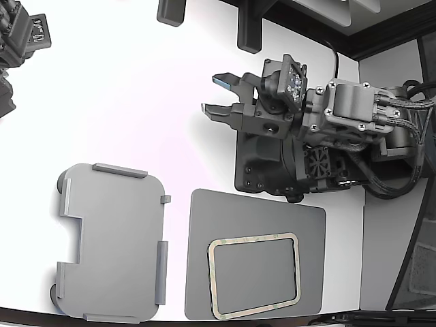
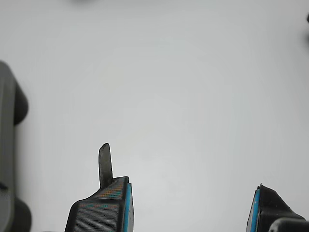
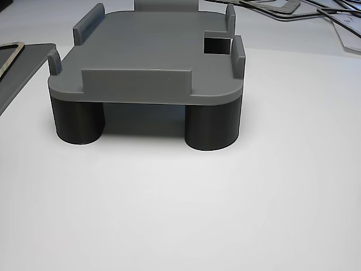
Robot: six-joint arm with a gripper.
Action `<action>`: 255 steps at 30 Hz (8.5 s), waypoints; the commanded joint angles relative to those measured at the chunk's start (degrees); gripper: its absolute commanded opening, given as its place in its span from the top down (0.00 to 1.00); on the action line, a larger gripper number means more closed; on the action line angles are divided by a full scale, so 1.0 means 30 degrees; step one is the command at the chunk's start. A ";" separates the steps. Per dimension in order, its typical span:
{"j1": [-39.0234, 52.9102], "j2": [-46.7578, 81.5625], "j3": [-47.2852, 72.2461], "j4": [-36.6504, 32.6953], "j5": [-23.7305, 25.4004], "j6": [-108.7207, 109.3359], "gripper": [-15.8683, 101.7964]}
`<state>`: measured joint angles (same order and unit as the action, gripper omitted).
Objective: Move top rectangular frame to the holder.
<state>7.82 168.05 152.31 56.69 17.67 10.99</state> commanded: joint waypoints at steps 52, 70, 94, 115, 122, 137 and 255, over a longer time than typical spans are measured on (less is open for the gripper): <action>-0.0352 -0.3838 -0.5010 0.0088 -0.0029 -0.0879 0.02; 0.5771 -1.1543 -1.2686 0.5977 -0.1084 0.3311 0.02; 1.9687 -1.8018 -1.4150 1.0195 -0.1875 1.8311 0.02; 1.9805 -1.8867 -0.9609 0.7236 -0.2432 1.7725 0.18; 1.9365 -1.9014 -0.9258 0.6533 -0.2549 1.7227 0.19; 1.9072 -1.9043 -0.7852 0.5391 -0.2871 1.7109 0.26; 0.7939 -2.9473 -2.5137 1.2715 -0.2783 3.9082 0.95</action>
<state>32.43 78.22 77.70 94.31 9.32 128.32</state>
